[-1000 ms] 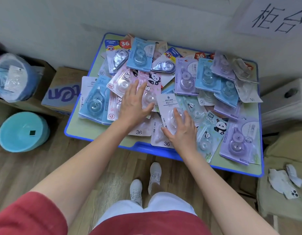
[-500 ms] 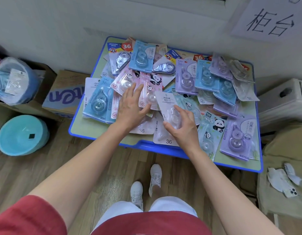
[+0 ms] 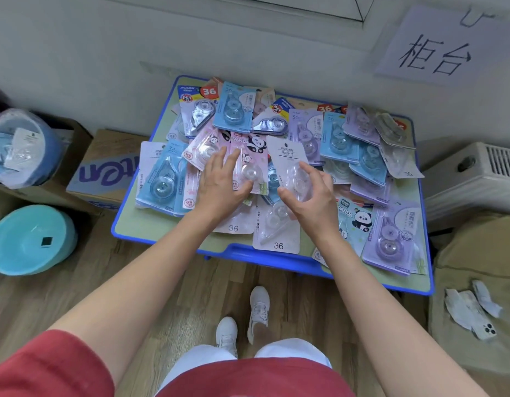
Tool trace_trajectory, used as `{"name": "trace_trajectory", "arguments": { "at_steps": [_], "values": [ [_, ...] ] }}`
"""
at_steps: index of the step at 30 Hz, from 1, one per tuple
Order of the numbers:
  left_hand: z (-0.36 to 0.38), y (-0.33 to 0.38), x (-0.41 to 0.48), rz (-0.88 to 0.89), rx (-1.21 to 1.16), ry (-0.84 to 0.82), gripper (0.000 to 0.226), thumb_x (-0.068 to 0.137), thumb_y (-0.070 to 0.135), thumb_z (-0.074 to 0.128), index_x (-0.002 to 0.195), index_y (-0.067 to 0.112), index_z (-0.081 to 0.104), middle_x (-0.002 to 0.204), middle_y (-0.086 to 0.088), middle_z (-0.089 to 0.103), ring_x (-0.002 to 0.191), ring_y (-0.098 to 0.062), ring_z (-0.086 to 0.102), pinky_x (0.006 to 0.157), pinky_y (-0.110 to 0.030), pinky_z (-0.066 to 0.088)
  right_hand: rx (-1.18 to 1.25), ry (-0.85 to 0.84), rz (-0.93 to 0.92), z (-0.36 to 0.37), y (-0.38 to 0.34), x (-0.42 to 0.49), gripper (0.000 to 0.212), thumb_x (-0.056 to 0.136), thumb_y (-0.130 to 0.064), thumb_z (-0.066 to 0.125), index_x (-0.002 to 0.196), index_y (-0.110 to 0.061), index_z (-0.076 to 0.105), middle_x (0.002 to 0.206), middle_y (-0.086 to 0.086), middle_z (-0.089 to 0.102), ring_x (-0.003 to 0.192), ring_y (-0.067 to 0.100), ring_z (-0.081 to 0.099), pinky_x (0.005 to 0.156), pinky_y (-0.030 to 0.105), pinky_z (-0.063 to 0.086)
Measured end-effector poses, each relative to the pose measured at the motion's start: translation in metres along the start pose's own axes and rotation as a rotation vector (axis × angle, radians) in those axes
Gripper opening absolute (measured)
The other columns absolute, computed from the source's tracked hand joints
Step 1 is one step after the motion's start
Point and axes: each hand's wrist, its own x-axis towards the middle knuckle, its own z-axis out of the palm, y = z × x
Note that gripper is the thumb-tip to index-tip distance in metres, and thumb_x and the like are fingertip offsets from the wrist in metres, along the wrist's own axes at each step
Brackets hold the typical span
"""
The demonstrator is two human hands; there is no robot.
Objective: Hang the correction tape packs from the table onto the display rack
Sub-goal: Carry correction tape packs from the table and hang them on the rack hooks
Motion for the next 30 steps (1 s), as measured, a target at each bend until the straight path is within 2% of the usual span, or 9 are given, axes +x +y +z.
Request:
{"name": "trace_trajectory", "arguments": {
  "at_steps": [2,7,13,17,23,25,28,30],
  "values": [
    [0.006,0.007,0.006,0.008,0.027,-0.022,0.069,0.09,0.035,0.06,0.149,0.019,0.028,0.158,-0.01,0.016,0.146,-0.026,0.011,0.118,-0.038,0.01,-0.02,0.033,0.019,-0.005,0.006,0.003,0.062,0.079,-0.034,0.074,0.135,-0.023,0.048,0.114,-0.003,0.038,0.102,0.005,0.041,0.074,0.007,0.027],
    [0.03,0.026,0.031,-0.063,0.158,-0.113,0.079,0.088,0.047,0.059,0.151,0.02,0.019,0.159,-0.011,0.009,0.146,-0.031,0.005,0.117,-0.039,0.008,-0.063,0.069,0.059,-0.017,0.023,0.014,0.064,0.078,-0.031,0.075,0.135,-0.02,0.049,0.124,0.006,0.042,0.113,0.015,0.047,0.082,0.009,0.028],
    [0.055,0.034,0.053,-0.24,0.306,-0.127,0.096,0.083,0.06,0.057,0.153,0.023,0.004,0.161,-0.009,-0.004,0.145,-0.039,-0.007,0.117,-0.048,0.0,-0.06,0.036,0.086,-0.028,0.039,0.031,0.065,0.078,-0.033,0.075,0.136,-0.022,0.048,0.117,-0.005,0.035,0.116,0.014,0.045,0.089,0.016,0.031],
    [0.058,0.034,0.059,-0.253,0.317,-0.112,0.095,0.084,0.052,0.062,0.153,0.021,0.005,0.161,-0.009,-0.002,0.145,-0.039,0.002,0.117,-0.046,0.007,-0.079,0.019,0.083,-0.03,0.042,0.044,0.065,0.079,-0.035,0.074,0.136,-0.022,0.047,0.121,-0.001,0.038,0.116,0.016,0.045,0.089,0.018,0.032],
    [0.051,0.038,0.05,-0.237,0.238,-0.063,0.09,0.082,0.049,0.063,0.152,0.024,0.012,0.16,-0.006,0.003,0.144,-0.036,0.009,0.115,-0.045,0.012,-0.09,0.01,0.075,-0.026,0.038,0.049,0.065,0.078,-0.035,0.074,0.136,-0.021,0.047,0.125,0.006,0.041,0.119,0.023,0.045,0.102,0.033,0.037],
    [0.048,0.039,0.043,-0.222,0.244,-0.062,0.088,0.083,0.05,0.061,0.152,0.025,0.013,0.16,-0.006,0.004,0.143,-0.035,0.01,0.114,-0.044,0.013,-0.087,0.011,0.068,-0.022,0.035,0.048,0.065,0.078,-0.034,0.074,0.136,-0.02,0.048,0.126,0.007,0.041,0.119,0.022,0.046,0.101,0.028,0.036],
    [0.043,0.04,0.033,-0.197,0.244,-0.071,0.086,0.082,0.05,0.061,0.151,0.024,0.017,0.16,-0.006,0.007,0.143,-0.033,0.011,0.114,-0.043,0.016,-0.085,0.039,0.072,-0.014,0.028,0.043,0.065,0.077,-0.034,0.075,0.135,-0.021,0.049,0.126,0.006,0.041,0.118,0.02,0.045,0.091,0.017,0.03],
    [0.039,0.04,0.028,-0.171,0.25,-0.077,0.086,0.081,0.05,0.061,0.151,0.024,0.018,0.16,-0.006,0.007,0.143,-0.032,0.012,0.114,-0.043,0.017,-0.081,0.05,0.071,-0.011,0.023,0.035,0.065,0.076,-0.033,0.075,0.135,-0.02,0.049,0.126,0.006,0.041,0.118,0.021,0.046,0.095,0.02,0.033]
  ]
}}
